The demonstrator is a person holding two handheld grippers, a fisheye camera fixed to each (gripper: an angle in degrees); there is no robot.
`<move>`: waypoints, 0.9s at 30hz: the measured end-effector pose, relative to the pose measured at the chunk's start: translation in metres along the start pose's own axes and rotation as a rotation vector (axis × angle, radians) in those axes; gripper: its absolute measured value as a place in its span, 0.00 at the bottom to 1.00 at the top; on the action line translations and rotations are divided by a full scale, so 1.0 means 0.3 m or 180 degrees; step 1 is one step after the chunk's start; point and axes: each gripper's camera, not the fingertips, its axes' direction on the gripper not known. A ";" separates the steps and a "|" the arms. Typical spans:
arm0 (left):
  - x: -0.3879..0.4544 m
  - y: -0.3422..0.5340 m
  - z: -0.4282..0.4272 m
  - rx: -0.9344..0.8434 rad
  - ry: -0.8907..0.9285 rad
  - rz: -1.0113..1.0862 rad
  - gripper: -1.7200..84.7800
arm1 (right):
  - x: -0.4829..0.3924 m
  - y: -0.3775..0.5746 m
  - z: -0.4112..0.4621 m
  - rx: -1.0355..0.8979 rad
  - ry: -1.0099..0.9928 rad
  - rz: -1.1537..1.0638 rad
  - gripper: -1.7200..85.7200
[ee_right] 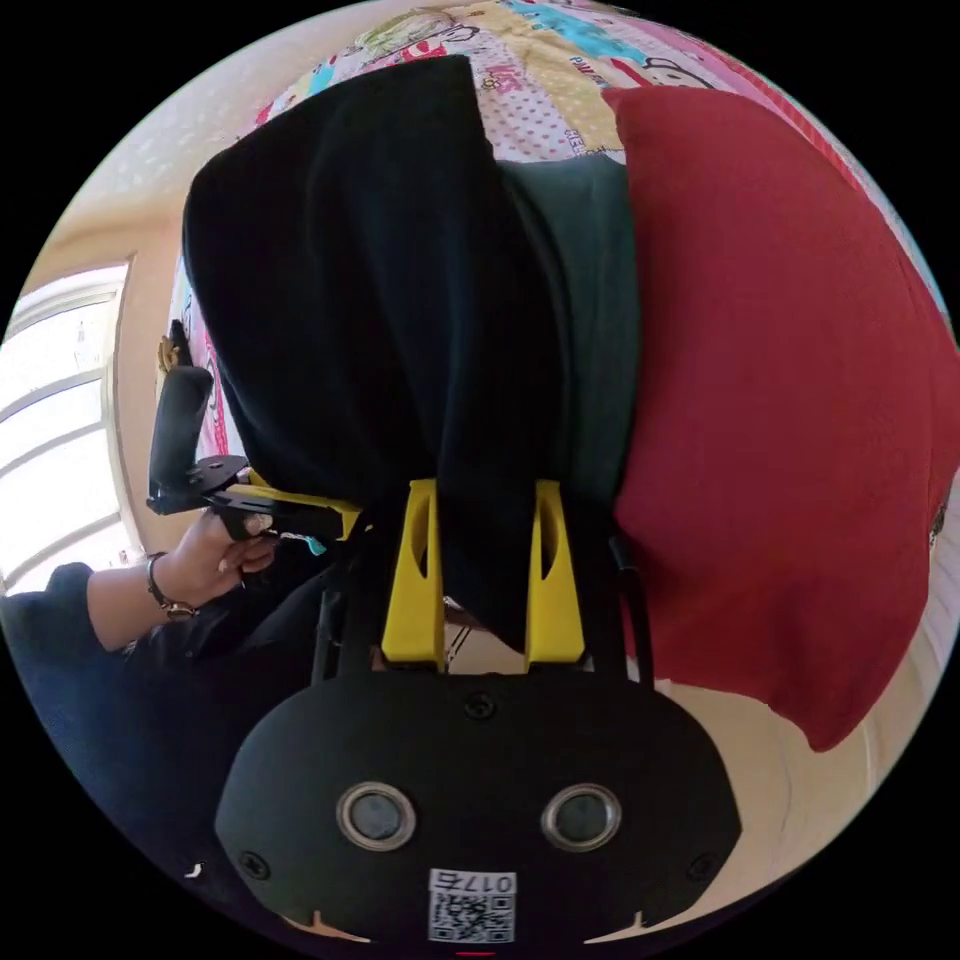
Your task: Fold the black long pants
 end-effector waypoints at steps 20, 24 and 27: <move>-0.615 1.002 -1.183 0.0440 -0.0564 -0.1990 0.06 | -0.515 -0.163 0.171 -0.0290 0.0644 0.1059 0.17; -0.662 1.265 -1.384 0.0973 -0.0463 -0.2361 0.04 | -0.902 -0.001 0.040 0.0480 0.1305 0.1411 0.15; -0.729 1.414 -1.476 0.1228 -0.0297 -0.2579 0.04 | -1.300 0.161 0.004 0.1515 0.0825 0.0766 0.14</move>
